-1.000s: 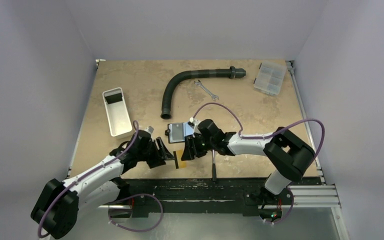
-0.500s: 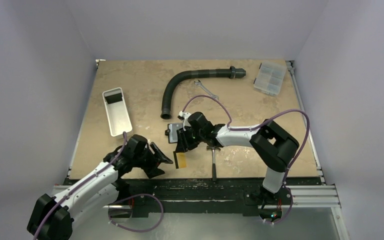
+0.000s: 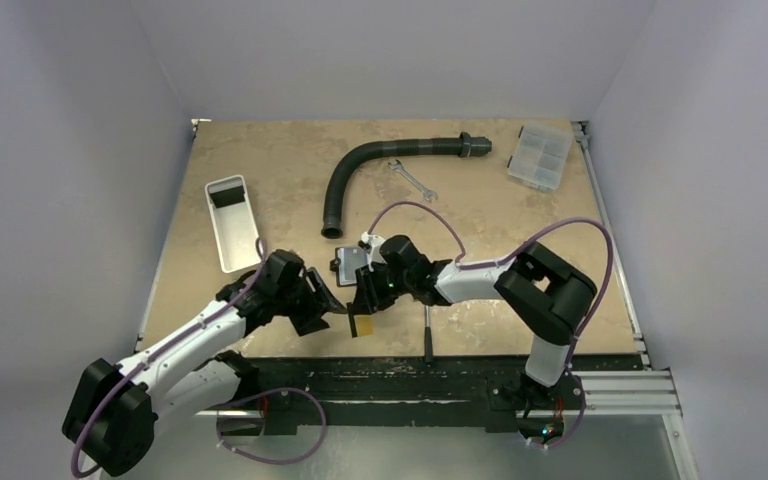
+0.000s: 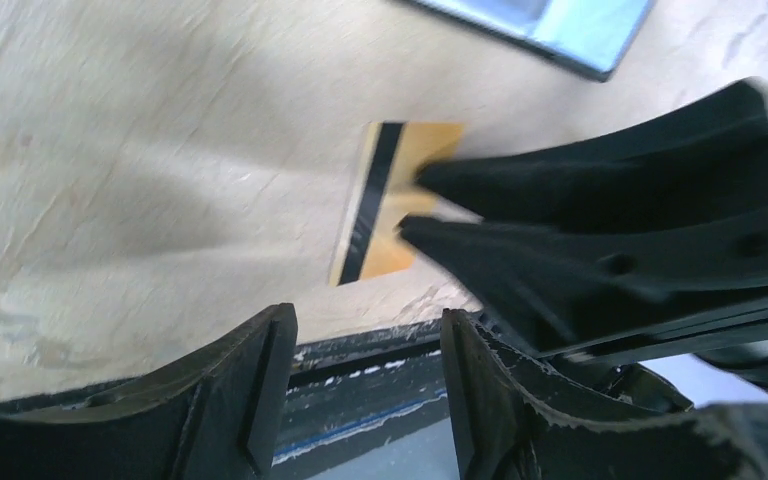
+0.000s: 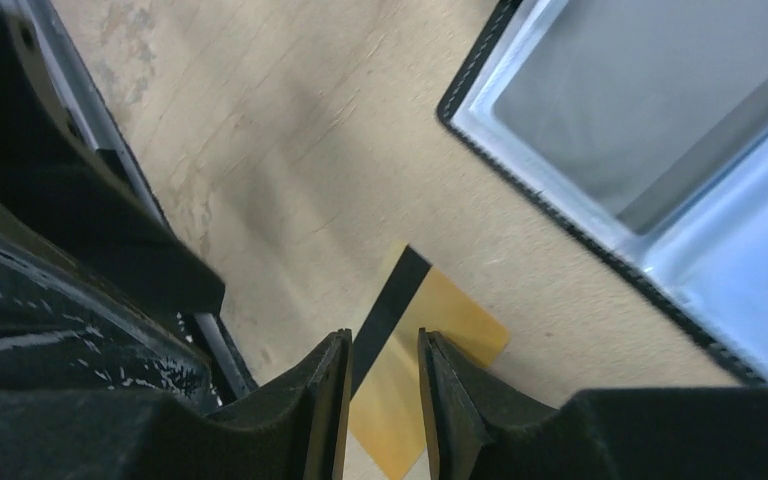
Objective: Put the credit cards into the card holder
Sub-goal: Pick up the credit card from the center of the board.
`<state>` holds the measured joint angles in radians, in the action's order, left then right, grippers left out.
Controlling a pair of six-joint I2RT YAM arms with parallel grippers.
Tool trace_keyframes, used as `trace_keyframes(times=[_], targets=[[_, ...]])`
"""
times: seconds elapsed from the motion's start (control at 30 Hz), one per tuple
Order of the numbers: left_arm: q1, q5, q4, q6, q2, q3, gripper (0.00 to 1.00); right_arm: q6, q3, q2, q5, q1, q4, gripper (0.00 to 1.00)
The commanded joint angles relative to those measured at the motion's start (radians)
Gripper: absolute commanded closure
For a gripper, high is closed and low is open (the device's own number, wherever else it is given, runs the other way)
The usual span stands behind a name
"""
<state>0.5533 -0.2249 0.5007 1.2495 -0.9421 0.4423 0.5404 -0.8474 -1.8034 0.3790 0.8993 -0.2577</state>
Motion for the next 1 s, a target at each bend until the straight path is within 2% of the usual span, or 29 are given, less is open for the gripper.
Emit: trace_keyframes(times=[0.0,0.1,0.3,0.4,0.5,0.6,0.77,0.97], targets=[[0.005,0.055,-0.058,-0.202,-0.044,0.094,0.42,0.008,0.046,0.048,0.004,0.036,0.027,0.61],[0.007,-0.001,-0.184,-0.277,-0.105,0.093,0.42,0.001,0.049,0.114,-0.029,0.037,0.067,0.59],[0.012,-0.040,-0.326,-0.398,-0.265,0.141,0.41,-0.041,0.138,0.291,-0.120,0.038,0.151,0.36],[0.014,-0.044,-0.370,-0.440,-0.310,0.153,0.41,-0.064,0.216,0.381,-0.121,0.047,0.149,0.31],[0.014,-0.046,-0.408,-0.467,-0.352,0.164,0.41,-0.069,0.272,0.462,-0.126,0.081,0.135,0.30],[0.016,-0.058,-0.457,-0.471,-0.389,0.170,0.41,-0.080,0.281,0.501,-0.164,0.177,0.128,0.30],[0.018,-0.078,-0.485,-0.484,-0.456,0.189,0.41,-0.121,0.272,0.573,-0.417,0.410,0.084,0.30],[0.022,-0.073,-0.479,-0.510,-0.472,0.174,0.41,-0.130,0.330,0.691,-0.523,0.433,0.034,0.29]])
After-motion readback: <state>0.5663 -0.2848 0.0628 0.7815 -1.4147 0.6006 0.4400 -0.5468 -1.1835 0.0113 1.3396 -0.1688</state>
